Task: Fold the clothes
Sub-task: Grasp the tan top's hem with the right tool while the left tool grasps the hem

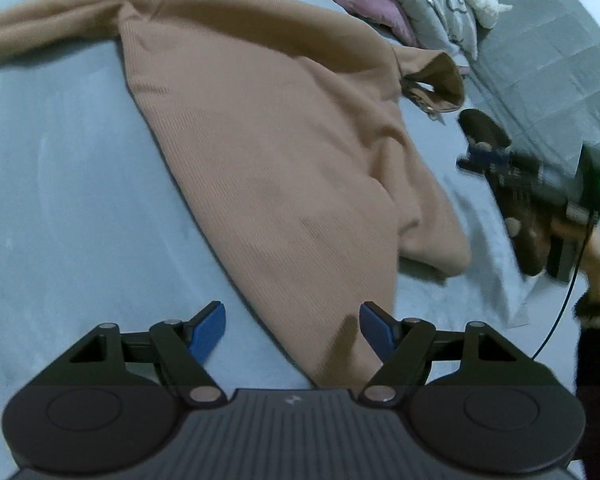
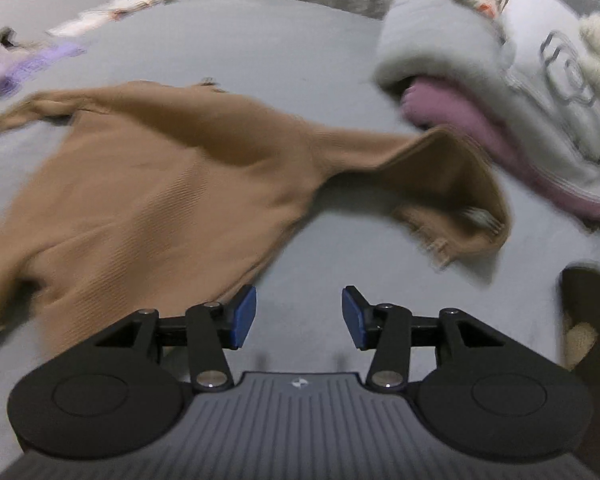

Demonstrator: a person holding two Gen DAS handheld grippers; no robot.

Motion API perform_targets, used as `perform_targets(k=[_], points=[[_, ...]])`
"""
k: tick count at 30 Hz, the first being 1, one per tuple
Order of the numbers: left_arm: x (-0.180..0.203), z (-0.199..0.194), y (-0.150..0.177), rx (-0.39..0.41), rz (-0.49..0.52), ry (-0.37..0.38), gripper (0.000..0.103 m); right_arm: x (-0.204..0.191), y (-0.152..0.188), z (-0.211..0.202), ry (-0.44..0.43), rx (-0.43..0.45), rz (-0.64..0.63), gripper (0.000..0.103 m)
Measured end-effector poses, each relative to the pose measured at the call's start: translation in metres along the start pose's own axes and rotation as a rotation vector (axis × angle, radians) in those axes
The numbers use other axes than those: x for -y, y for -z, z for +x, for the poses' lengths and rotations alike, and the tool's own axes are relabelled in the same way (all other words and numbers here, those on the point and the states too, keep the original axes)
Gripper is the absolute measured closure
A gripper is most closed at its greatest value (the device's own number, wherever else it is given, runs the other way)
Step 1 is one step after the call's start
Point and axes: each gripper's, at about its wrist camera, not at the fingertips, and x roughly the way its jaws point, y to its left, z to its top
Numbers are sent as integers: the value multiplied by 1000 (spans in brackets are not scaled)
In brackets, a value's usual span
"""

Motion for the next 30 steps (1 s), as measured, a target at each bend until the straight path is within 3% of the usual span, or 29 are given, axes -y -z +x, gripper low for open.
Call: perform_targets(k=[5, 10, 12, 16, 17, 20, 26, 30], points=[[0, 7, 16, 18, -39, 73, 34, -12, 31, -28, -195, 27, 102, 53], [-4, 12, 25, 63, -113, 105, 37, -36, 45, -27, -304, 10, 105, 53], [-4, 13, 28, 76, -139, 112, 45, -47, 48, -16, -335, -17, 117, 53], [-8, 22, 34, 77, -216, 137, 72, -62, 50, -1, -349, -25, 117, 56], [-11, 23, 35, 79, -244, 138, 94, -65, 50, 0, -341, -22, 122, 68], [-16, 18, 38, 93, -277, 133, 98, -69, 47, -3, -314, -25, 130, 90], [0, -37, 32, 167, -180, 94, 98, -47, 29, -59, -304, 9, 147, 91], [11, -77, 34, 160, -126, 70, 98, -33, 16, -94, -303, -17, 161, 91]])
